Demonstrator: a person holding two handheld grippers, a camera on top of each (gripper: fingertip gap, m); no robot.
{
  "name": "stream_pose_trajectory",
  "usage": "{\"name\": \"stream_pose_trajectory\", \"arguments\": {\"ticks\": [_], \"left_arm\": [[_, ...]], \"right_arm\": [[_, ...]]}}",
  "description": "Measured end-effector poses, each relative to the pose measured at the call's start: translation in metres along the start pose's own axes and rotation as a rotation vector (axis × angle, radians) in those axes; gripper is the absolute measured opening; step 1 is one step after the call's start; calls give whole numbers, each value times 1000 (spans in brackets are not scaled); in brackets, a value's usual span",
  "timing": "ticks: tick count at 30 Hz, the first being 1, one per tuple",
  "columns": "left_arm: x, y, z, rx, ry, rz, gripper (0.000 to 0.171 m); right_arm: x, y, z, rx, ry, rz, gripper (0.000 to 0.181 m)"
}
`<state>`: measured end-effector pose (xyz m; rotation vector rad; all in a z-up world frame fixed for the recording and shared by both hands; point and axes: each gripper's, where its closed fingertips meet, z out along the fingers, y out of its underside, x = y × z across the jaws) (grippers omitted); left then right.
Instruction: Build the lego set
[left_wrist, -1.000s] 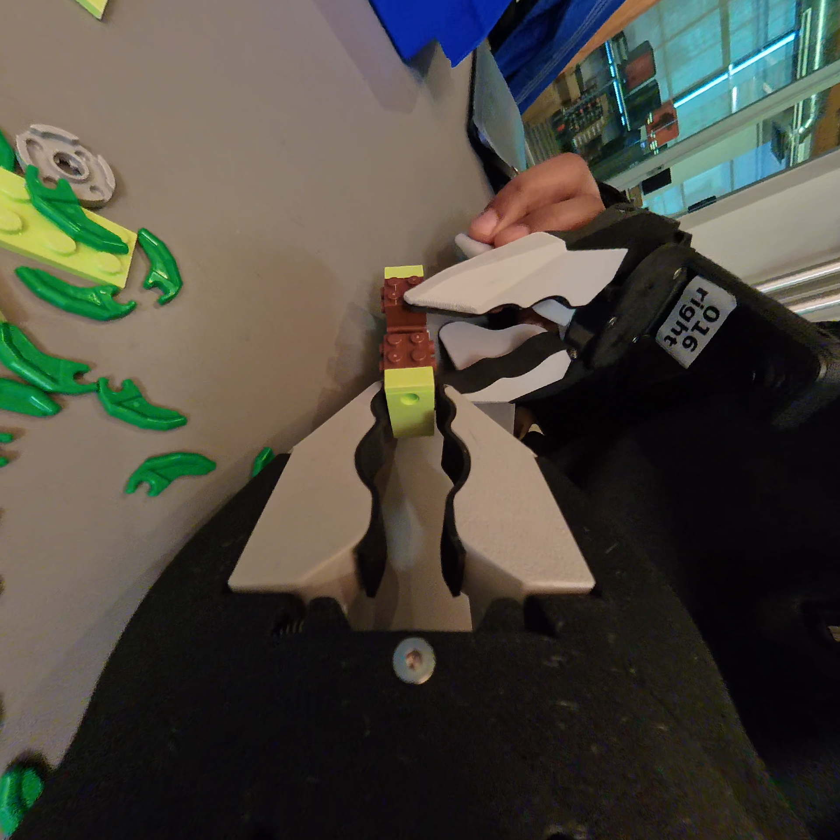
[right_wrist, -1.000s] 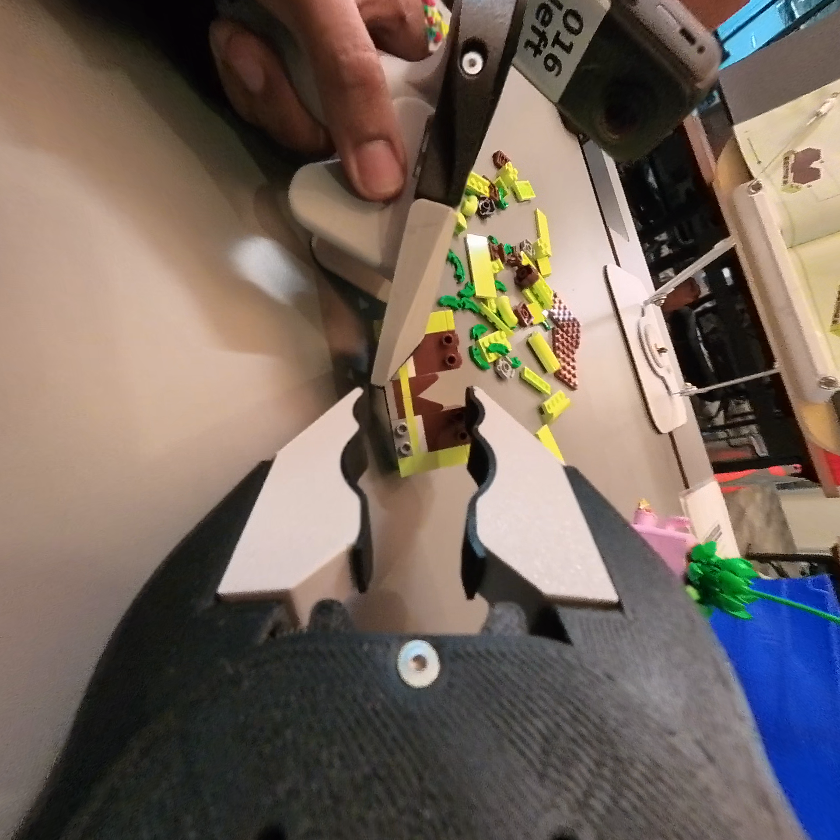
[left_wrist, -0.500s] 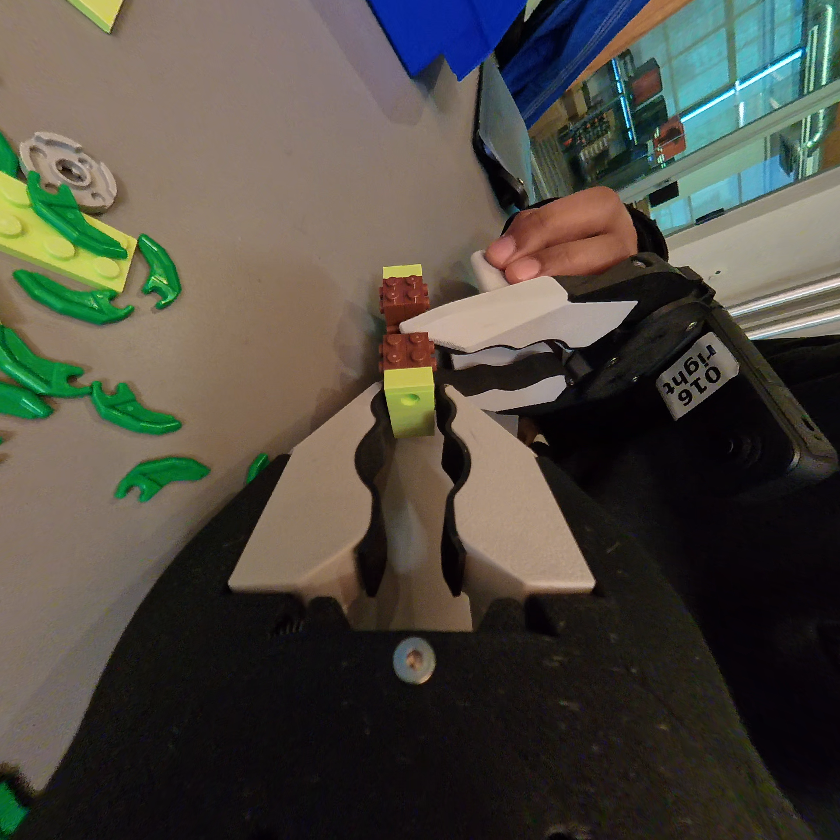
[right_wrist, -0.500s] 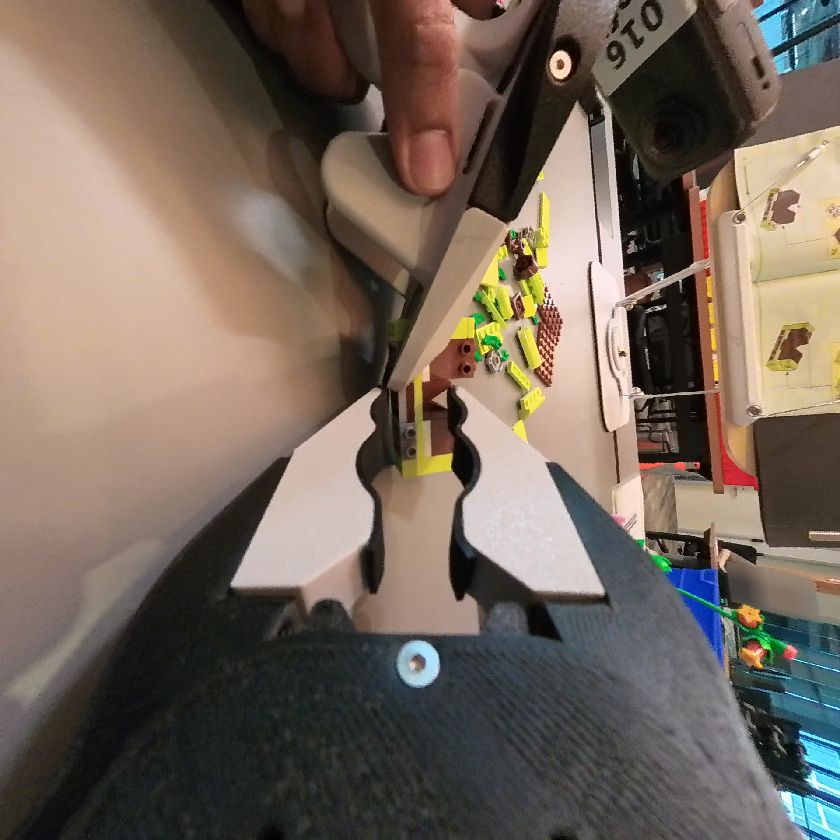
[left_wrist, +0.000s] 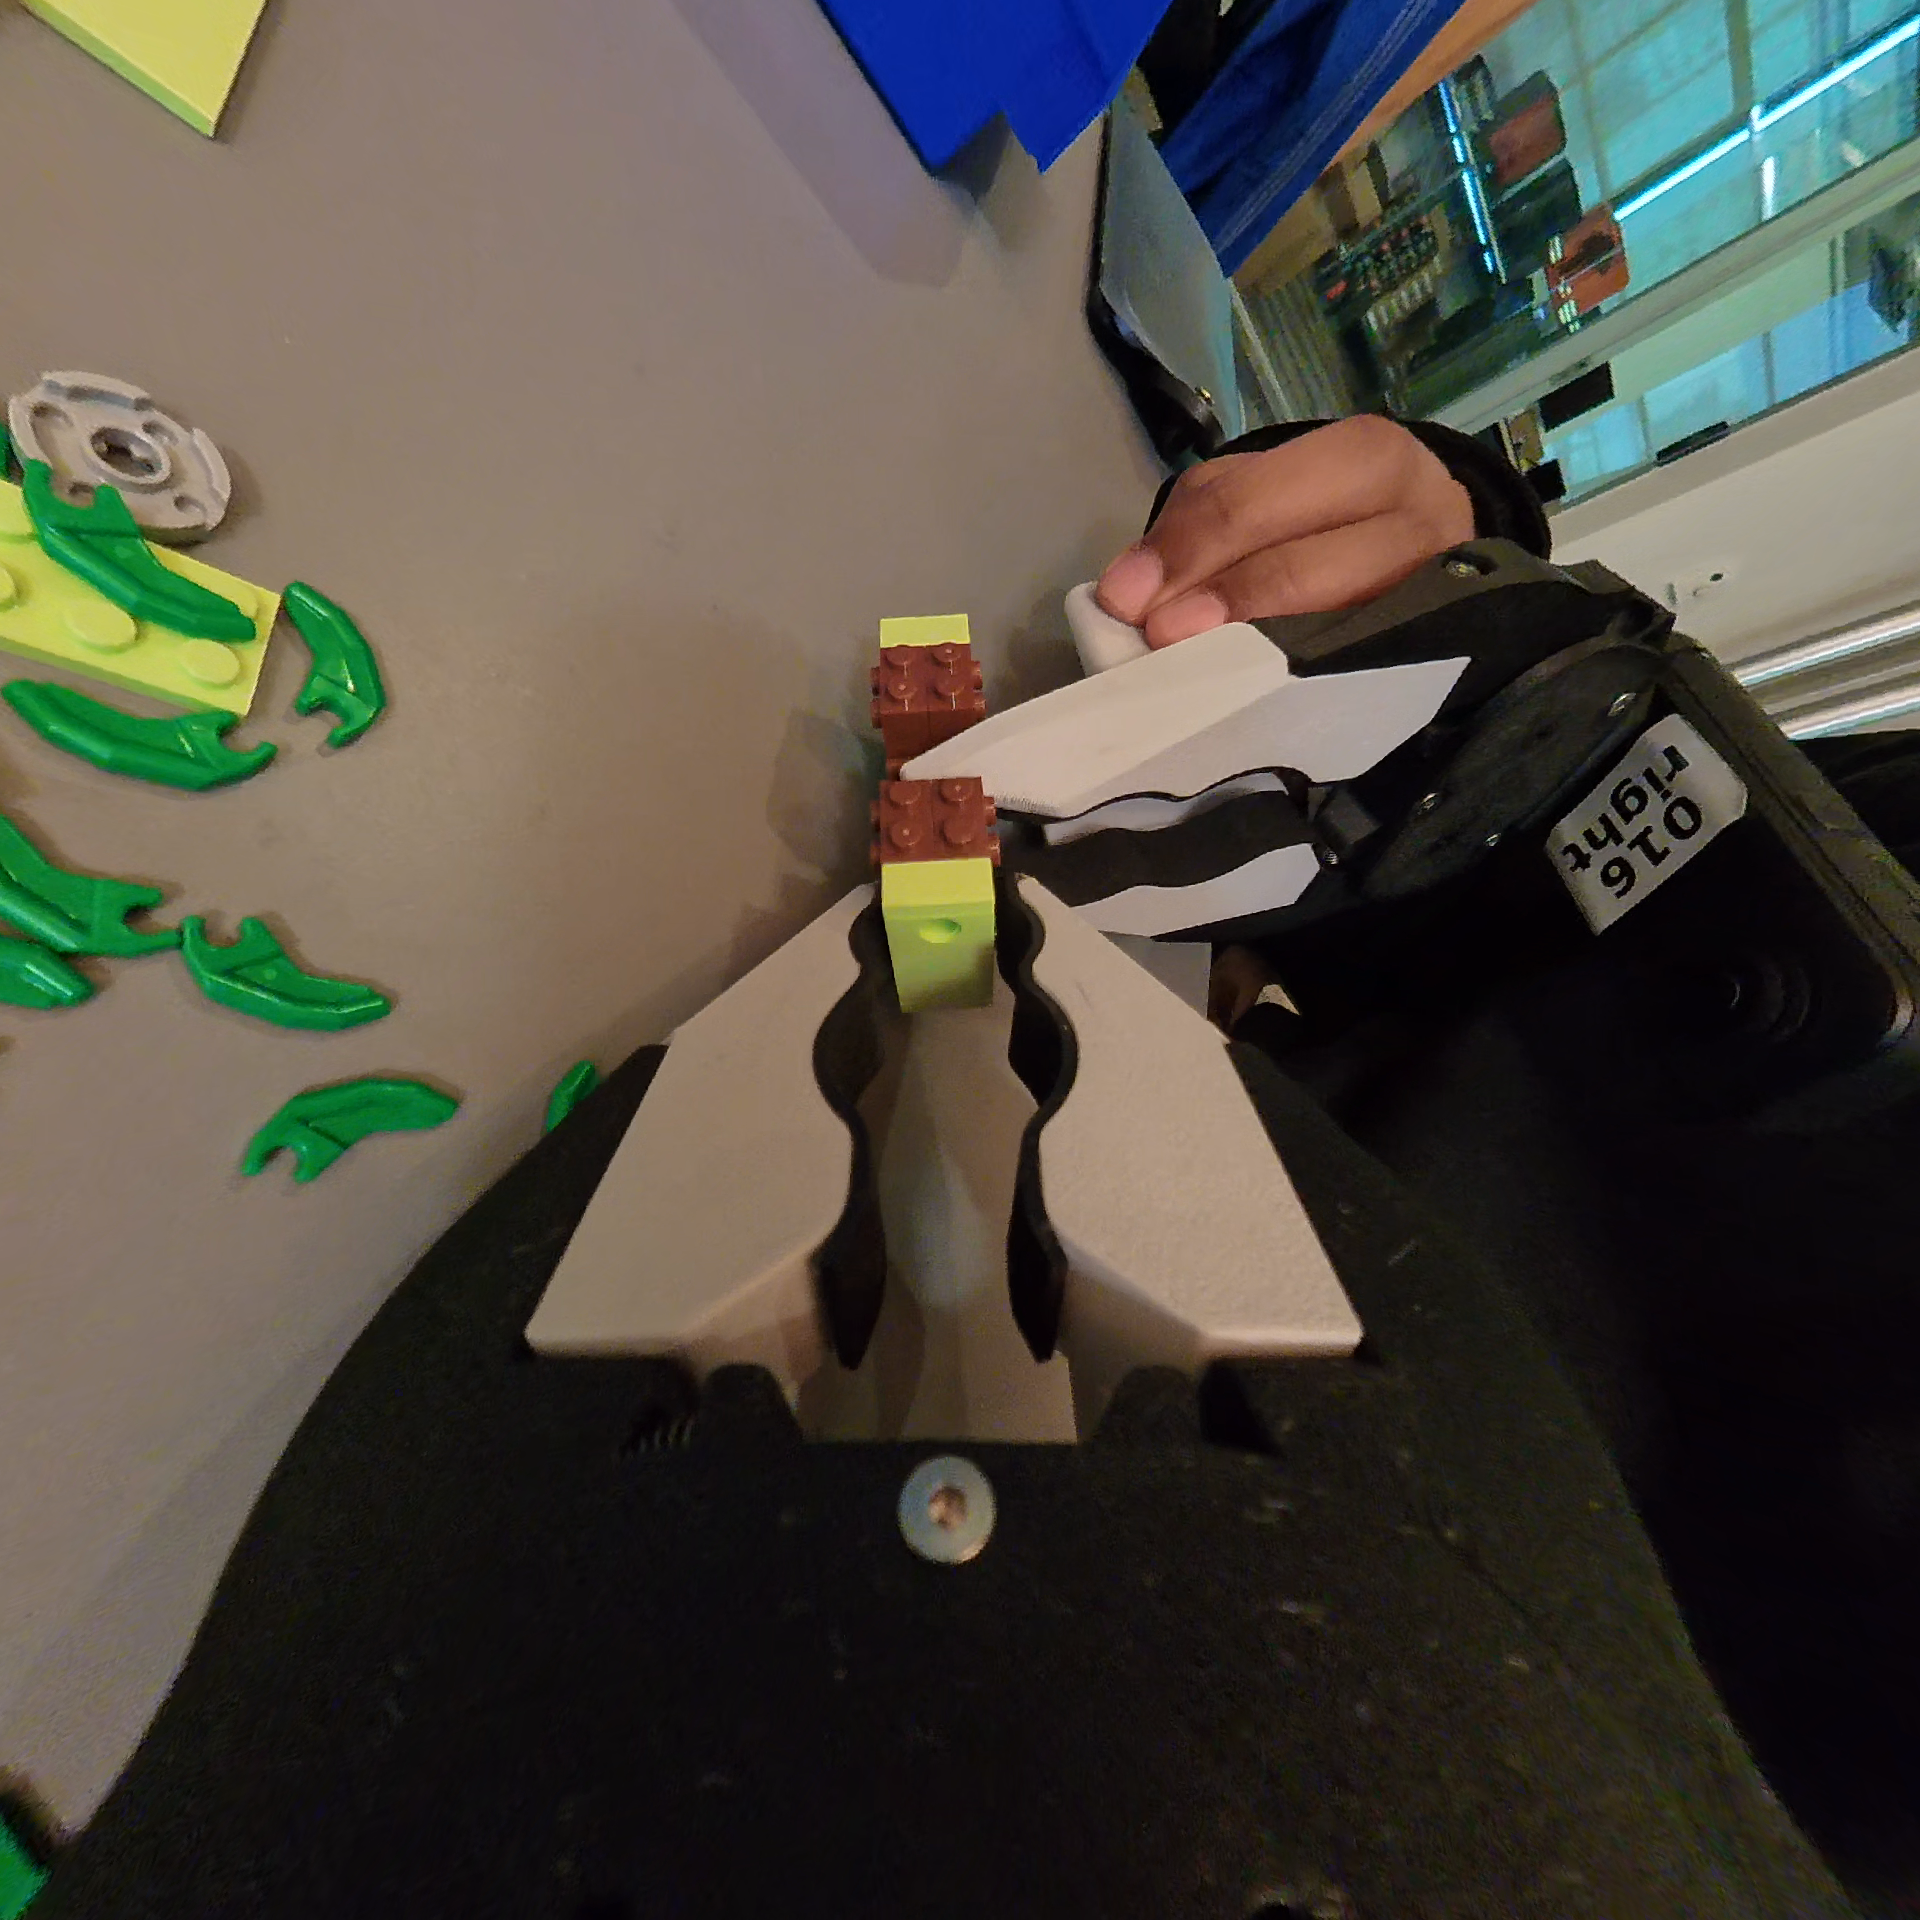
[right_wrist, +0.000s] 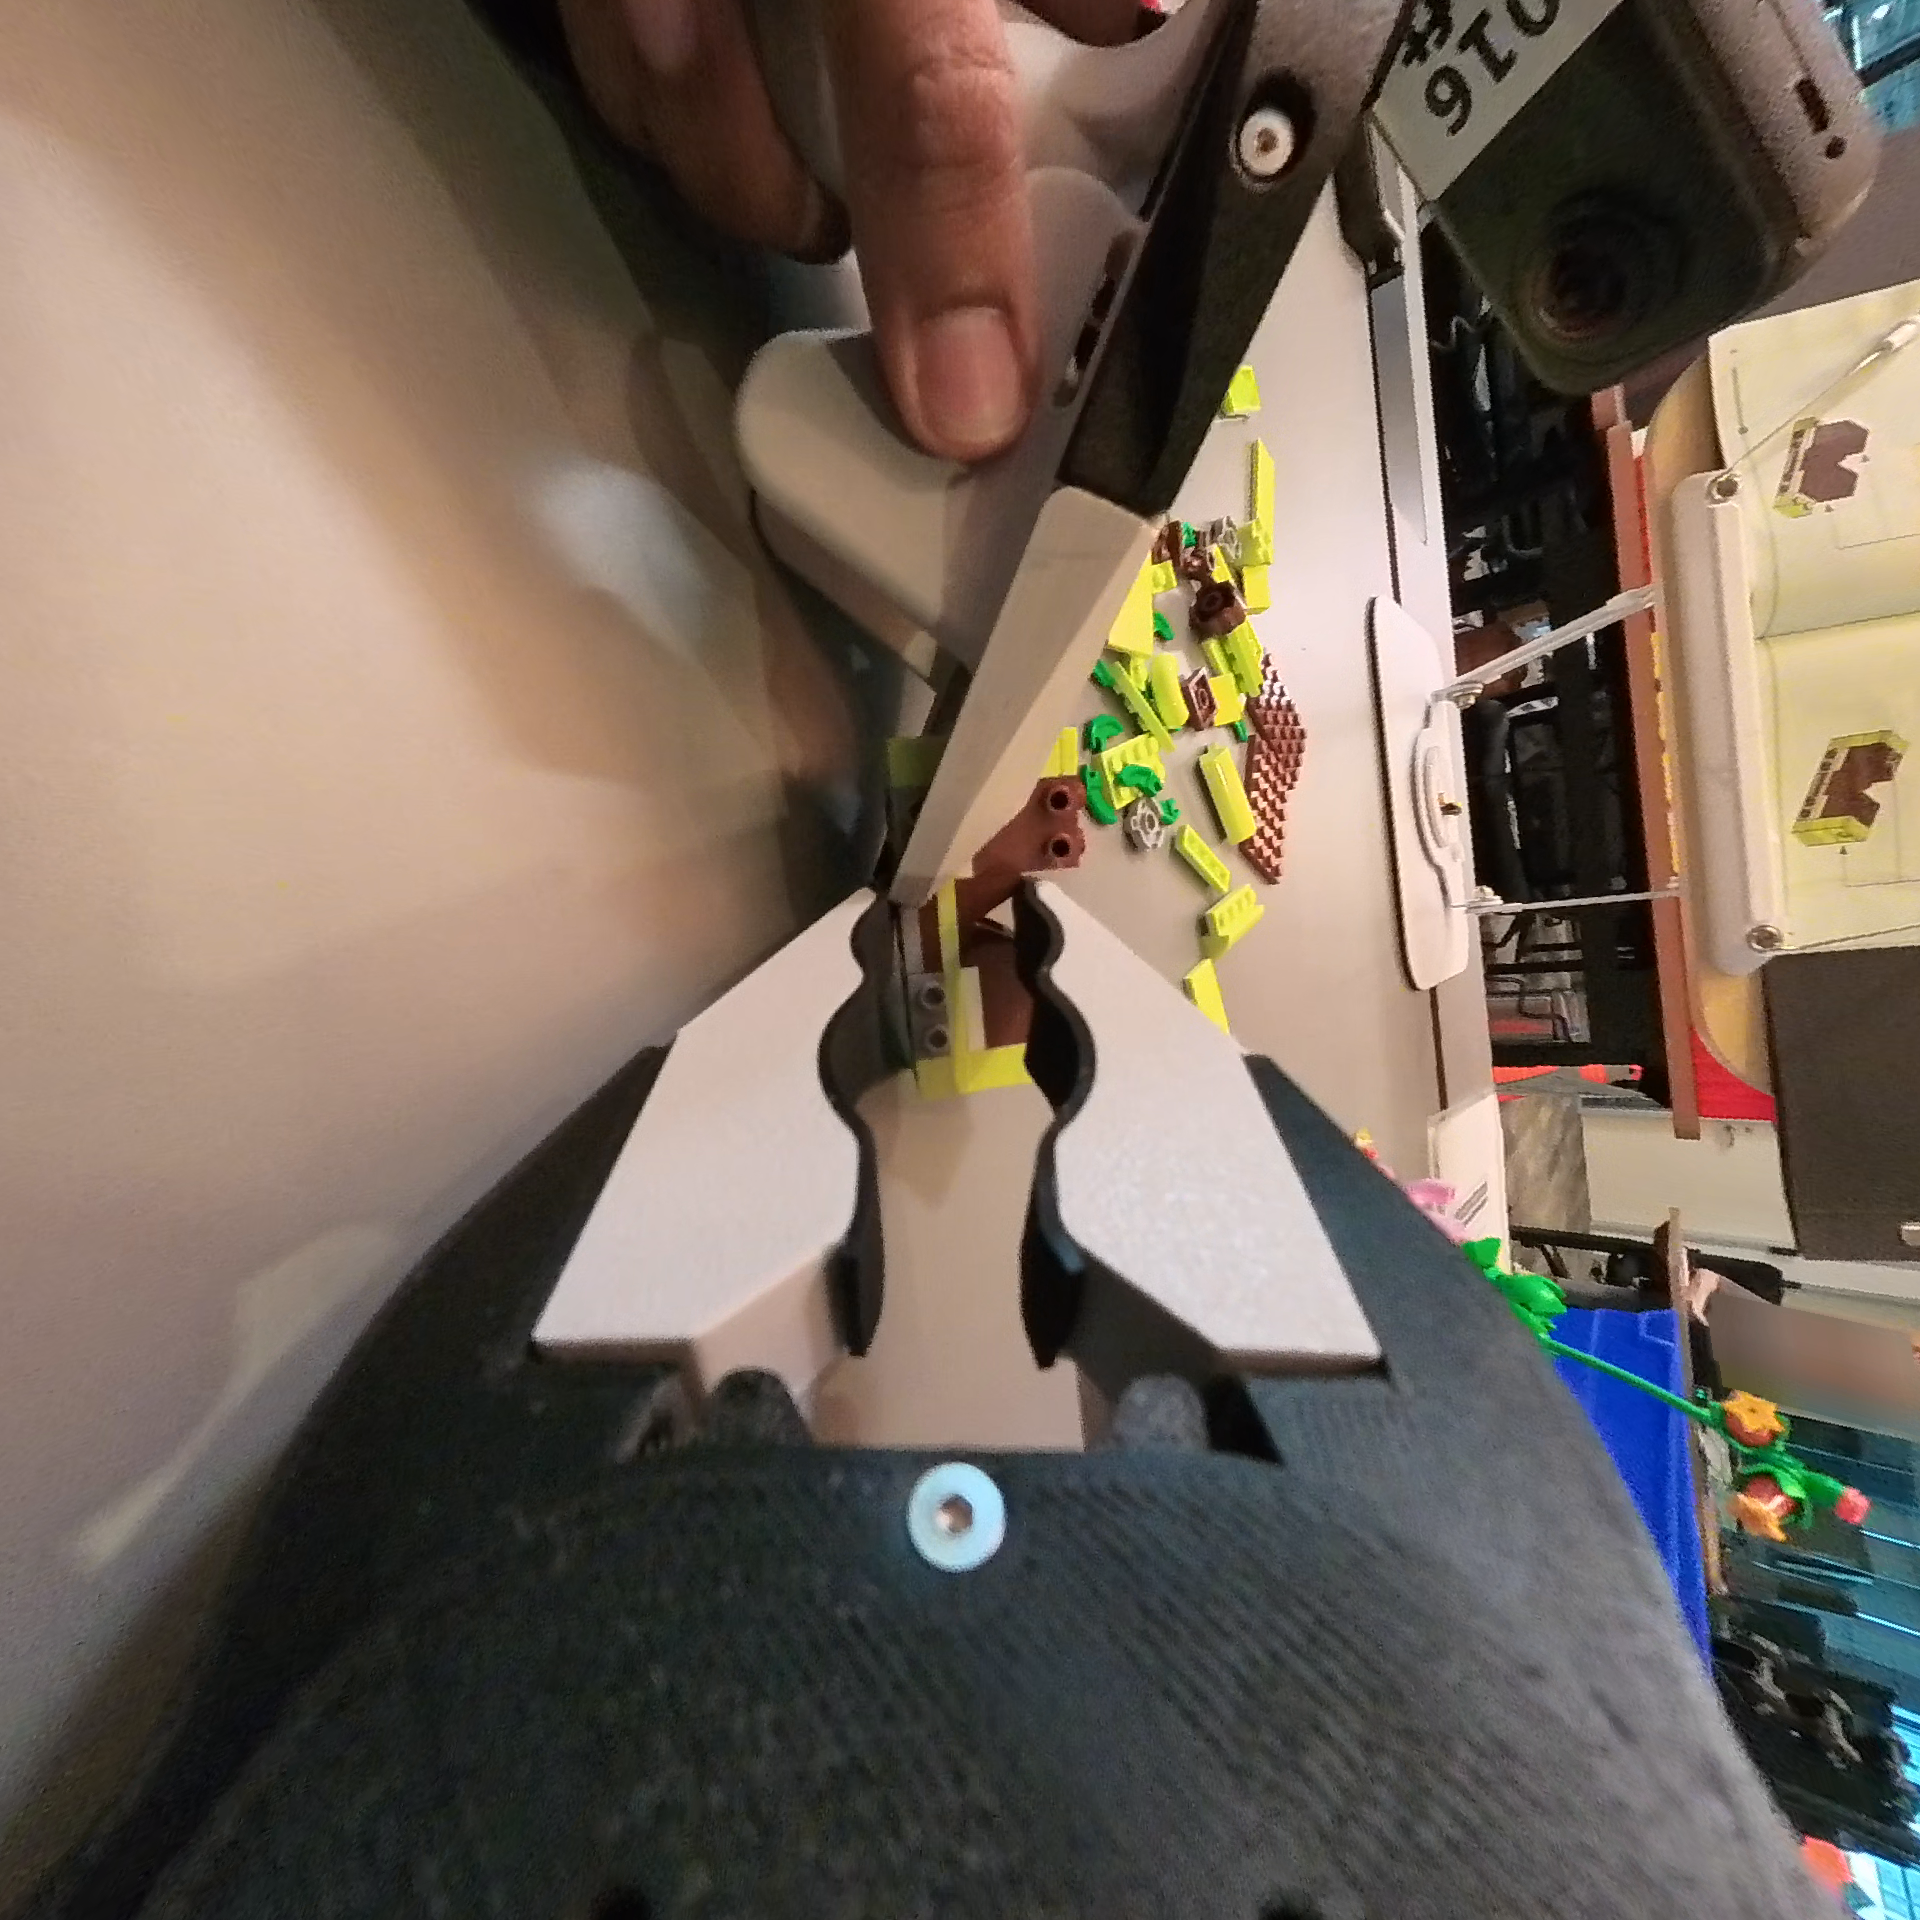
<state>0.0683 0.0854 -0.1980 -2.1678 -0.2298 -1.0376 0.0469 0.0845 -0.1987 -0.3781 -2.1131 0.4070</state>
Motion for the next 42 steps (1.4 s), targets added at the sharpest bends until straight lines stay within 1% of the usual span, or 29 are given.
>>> {"name": "stream_pose_trajectory", "arguments": {"ticks": [8, 11, 13, 15, 18, 19, 21, 24, 25, 27, 30, 33, 37, 38, 42], "left_arm": [[-2, 1, 1, -12, -35, 18, 15], [-3, -2, -1, 12, -35, 16, 15], [-1, -4, -3, 21, -18, 19, 15], [1, -5, -3, 33, -1, 12, 15], [1, -5, -3, 34, 1, 21, 15], [1, -5, -3, 32, -7, 30, 15], [1, -4, 0, 20, -31, 63, 15], [0, -2, 5, -1, -93, 139, 15], [-1, -1, 7, -14, -117, 166, 15], [-2, 1, 9, -34, -157, 218, 15], [-4, 2, 10, -51, -194, 267, 16], [-5, 2, 9, -61, -213, 297, 17], [-4, 3, 7, -65, -224, 353, 29], [-4, 2, 6, -62, -226, 361, 30], [-4, 1, -1, -54, -242, 420, 33]], "right_arm": [[-2, 0, 2, -10, -8, -10, 19], [2, -1, 3, -19, 34, -29, 21], [4, -3, 1, 7, 59, -44, 23], [7, -6, -6, 83, 28, 57, 33], [23, -8, -24, 252, -31, 331, 47], [29, -6, -29, 303, -45, 421, 49], [39, 2, -35, 367, -68, 569, 55], [53, 8, -44, 430, -74, 701, 53], [57, 10, -46, 445, -71, 739, 47], [60, 11, -49, 471, -98, 791, 35], [59, 15, -47, 455, -141, 860, 32], [54, 16, -41, 408, -180, 895, 34], [41, 12, -35, 362, -251, 863, 38], [38, 11, -35, 361, -263, 853, 41], [34, 5, -40, 392, -316, 850, 42]]}}
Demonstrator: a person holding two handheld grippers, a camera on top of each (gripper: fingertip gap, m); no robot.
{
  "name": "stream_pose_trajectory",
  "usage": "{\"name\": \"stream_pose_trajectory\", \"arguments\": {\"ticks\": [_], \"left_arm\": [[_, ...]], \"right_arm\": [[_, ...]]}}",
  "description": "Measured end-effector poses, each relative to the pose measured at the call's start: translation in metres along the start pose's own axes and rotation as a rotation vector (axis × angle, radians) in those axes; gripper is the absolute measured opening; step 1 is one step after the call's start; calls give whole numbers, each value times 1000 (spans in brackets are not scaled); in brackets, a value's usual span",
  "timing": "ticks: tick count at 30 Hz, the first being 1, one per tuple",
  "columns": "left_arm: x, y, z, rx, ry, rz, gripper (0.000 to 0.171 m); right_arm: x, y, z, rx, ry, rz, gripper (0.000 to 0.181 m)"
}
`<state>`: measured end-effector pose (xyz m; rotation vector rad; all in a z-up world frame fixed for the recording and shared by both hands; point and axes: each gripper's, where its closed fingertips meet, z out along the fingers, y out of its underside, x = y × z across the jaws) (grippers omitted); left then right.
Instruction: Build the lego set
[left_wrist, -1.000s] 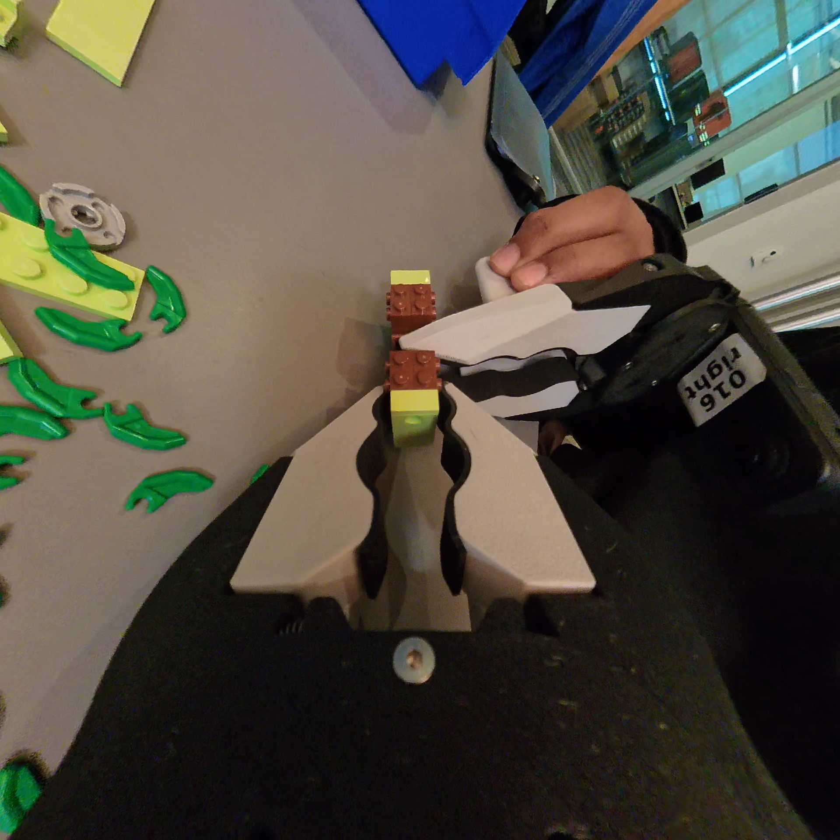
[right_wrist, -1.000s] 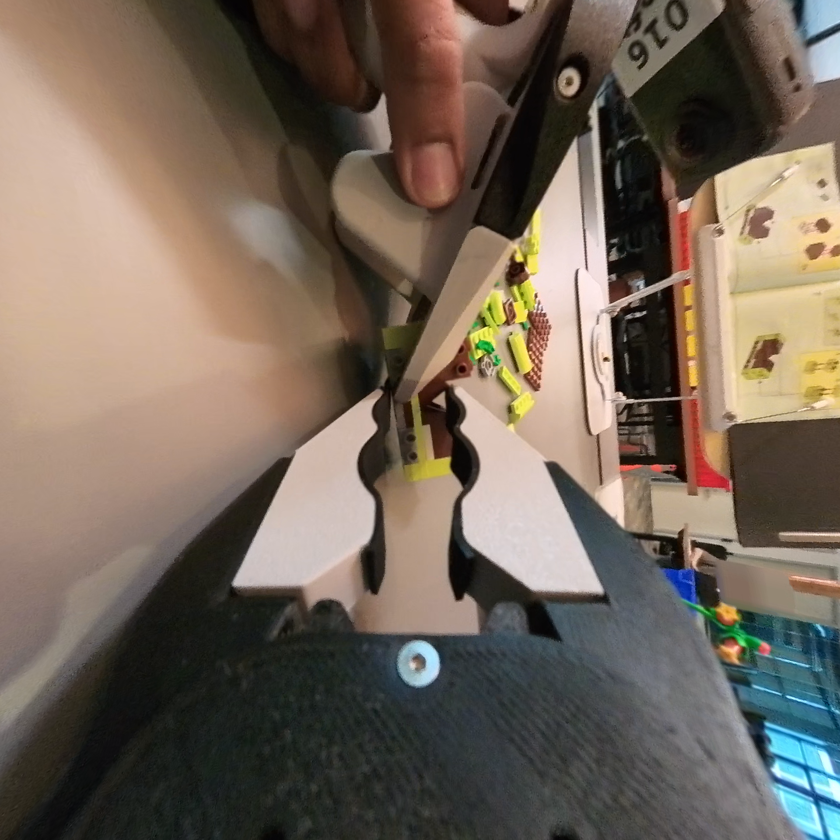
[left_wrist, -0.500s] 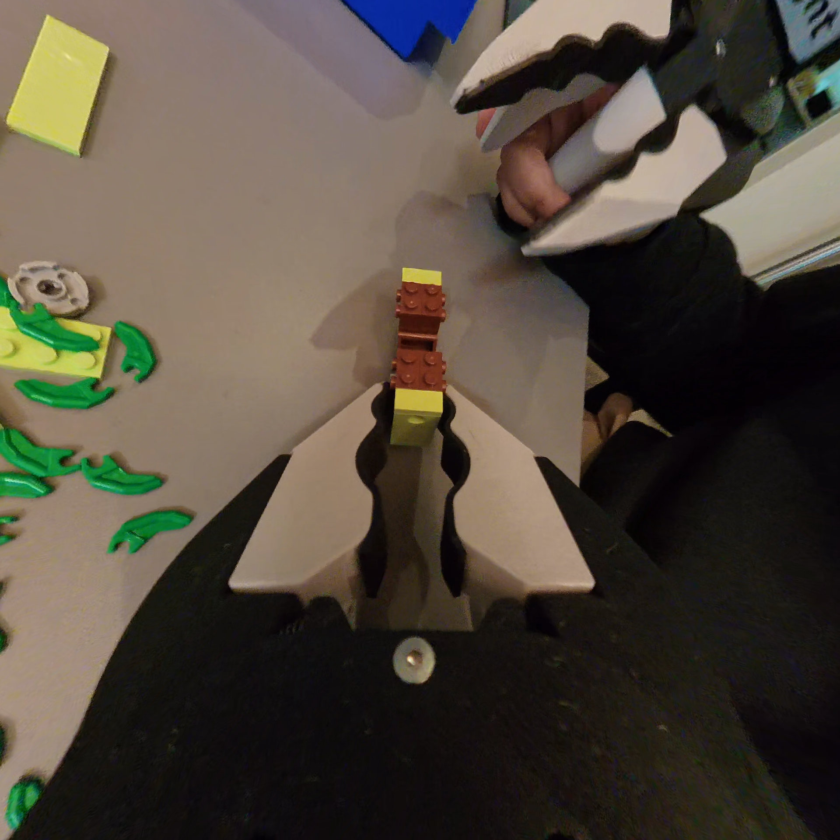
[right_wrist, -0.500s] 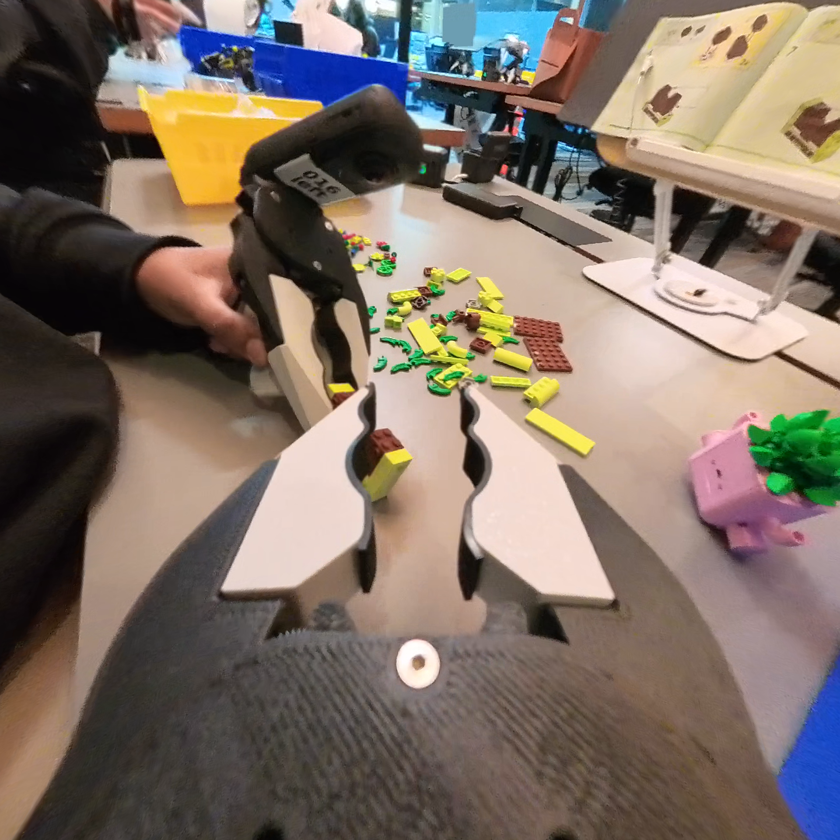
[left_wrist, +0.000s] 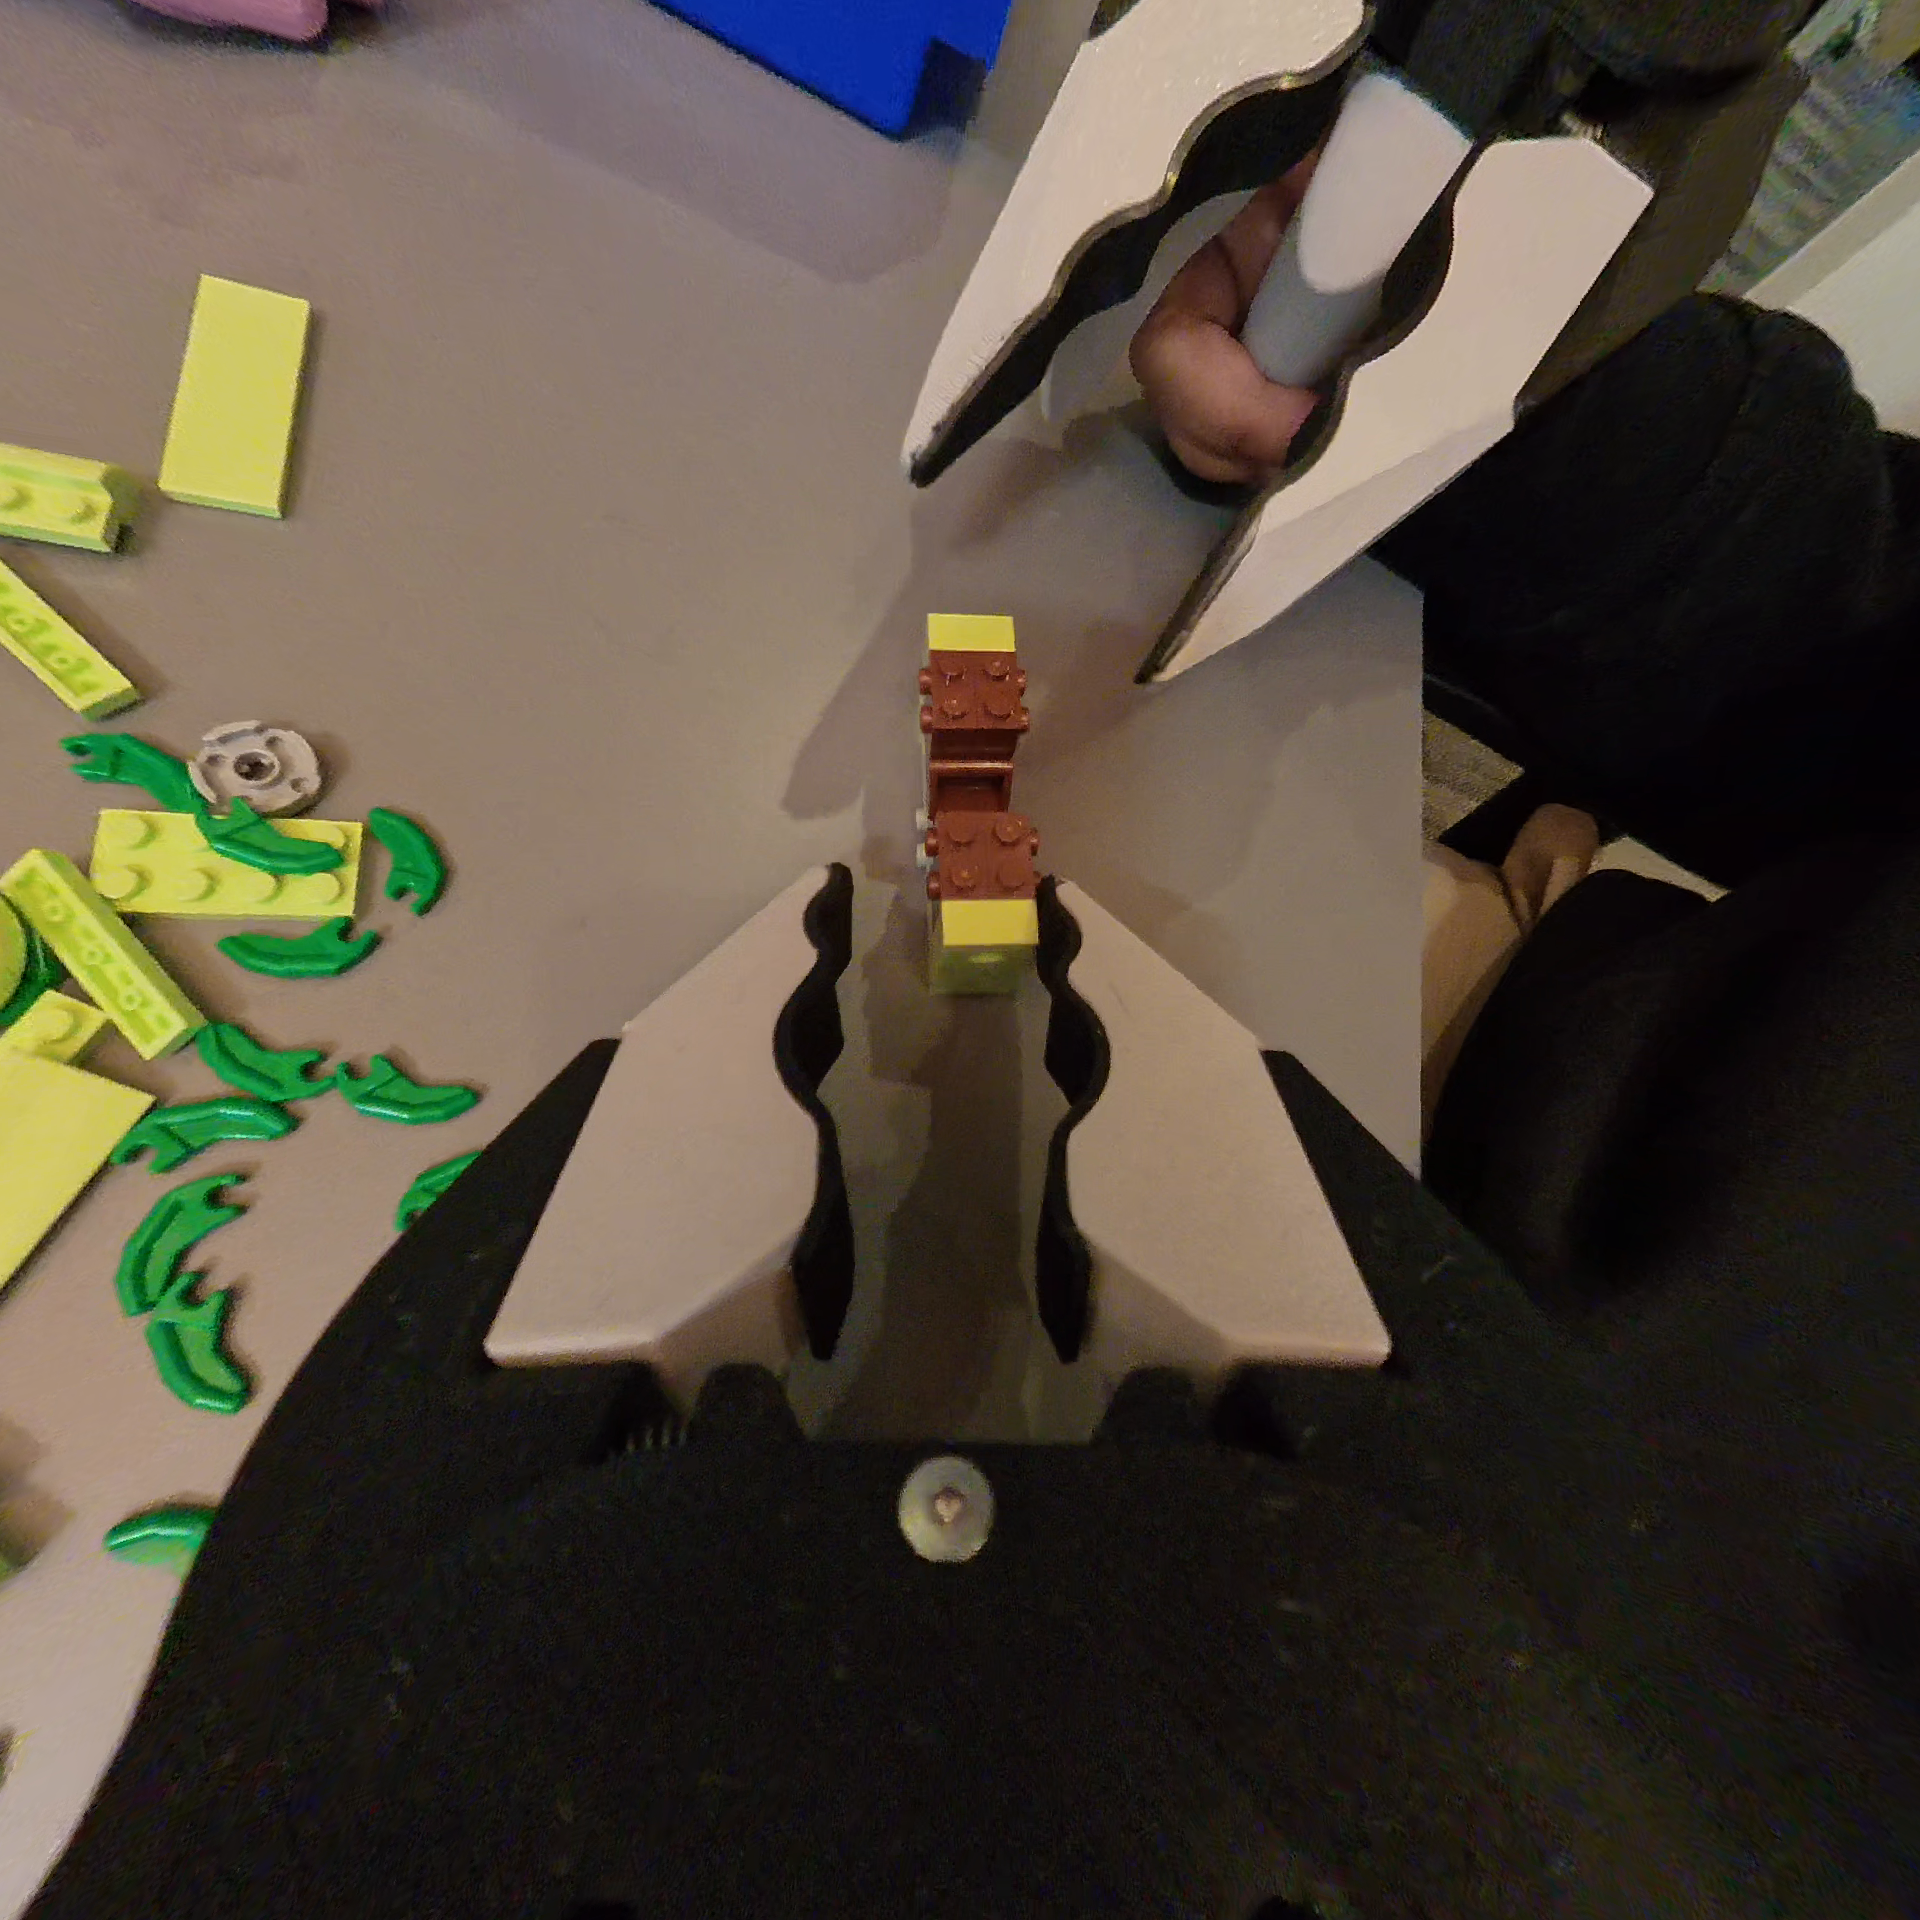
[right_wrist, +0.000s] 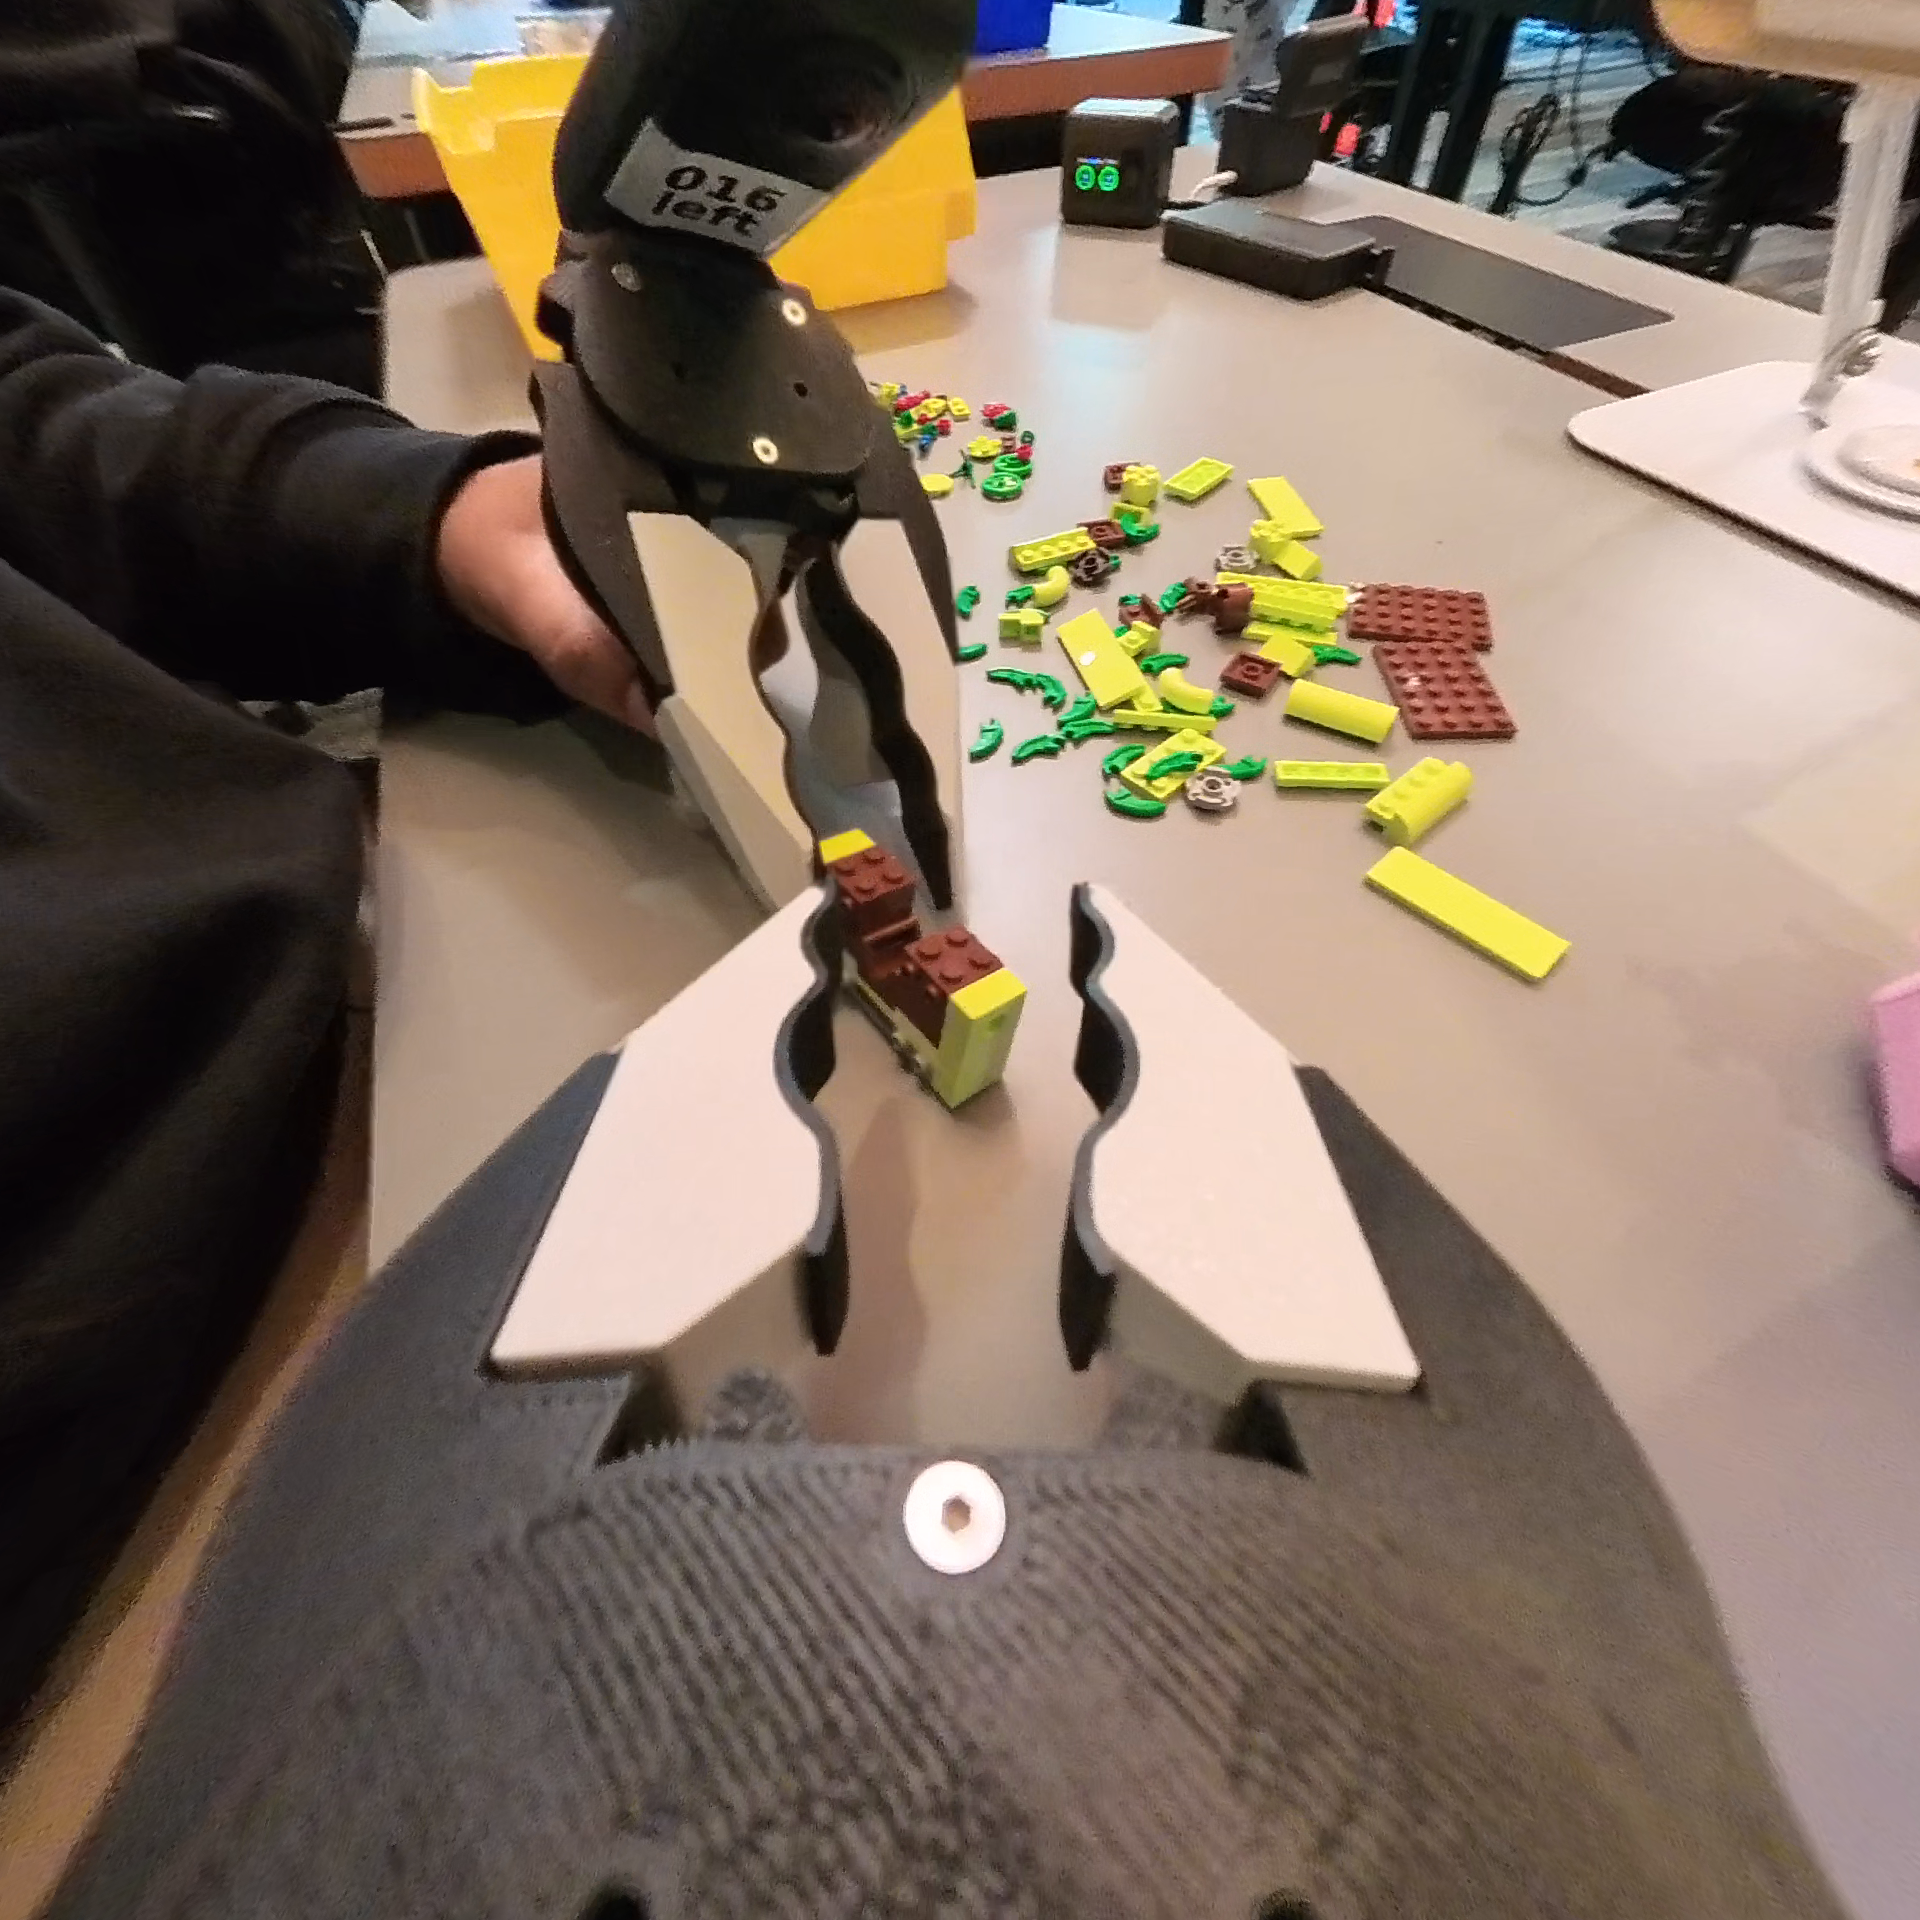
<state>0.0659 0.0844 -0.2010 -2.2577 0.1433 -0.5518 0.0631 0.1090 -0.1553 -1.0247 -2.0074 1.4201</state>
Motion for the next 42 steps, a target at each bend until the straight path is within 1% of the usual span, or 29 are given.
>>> {"name": "stream_pose_trajectory", "arguments": {"ticks": [3, 4, 5, 6, 8, 9, 13, 14, 15, 16, 18, 20, 22, 23, 26, 29, 32, 35, 39, 42], "left_arm": [[5, 2, 0, -10, 8, 44, 27], [5, 3, 0, -14, 0, 59, 23], [3, 3, 0, -16, -22, 75, 20], [2, 3, 0, -17, -41, 96, 19], [-4, 3, -2, -18, -86, 124, 19], [-4, 3, -3, -16, -84, 126, 21], [1, -5, -10, 55, -5, 69, 35], [2, -8, -12, 80, 14, 58, 38], [3, -11, -15, 105, 34, 56, 39], [5, -14, -18, 133, 48, 63, 42], [6, -20, -24, 183, 48, 94, 42], [6, -25, -30, 221, 23, 147, 34], [8, -28, -35, 256, -2, 202, 6], [10, -29, -36, 268, -3, 220, 0], [12, -31, -38, 287, -18, 249, 0], [9, -29, -35, 267, -46, 258, 0], [8, -29, -32, 260, -63, 259, 0], [9, -31, -35, 278, -89, 285, 0], [12, -32, -35, 287, -74, 289, 0], [12, -32, -34, 281, -72, 286, 0]], "right_arm": [[-8, 5, 0, -27, -64, 28, 41], [-9, 8, 0, -48, -74, 37, 28], [-11, 11, 2, -69, -85, 41, 4], [-13, 13, 3, -86, -102, 39, 0], [-13, 16, 6, -111, -99, 37, 4], [-13, 17, 6, -117, -99, 37, 7], [-12, 17, 7, -119, -119, 65, 11], [-13, 15, 6, -108, -131, 67, 6], [-15, 11, 4, -80, -149, 55, 0], [-17, 6, 1, -41, -160, 30, 0], [-14, -7, -7, 60, -123, -30, 0], [-10, -16, -14, 130, -87, -52, 0], [-9, -16, -14, 135, -91, -40, 0], [-9, -15, -13, 126, -91, -41, 0], [-11, -9, -7, 75, -75, -75, 0], [-13, -3, 0, 23, -54, -120, 0], [-12, -4, 1, 28, -30, -148, 0], [-12, -6, 3, 36, -9, -163, 0], [-20, -13, 10, 67, -8, -175, 0], [-21, -11, 16, 35, 17, -201, 0]]}}
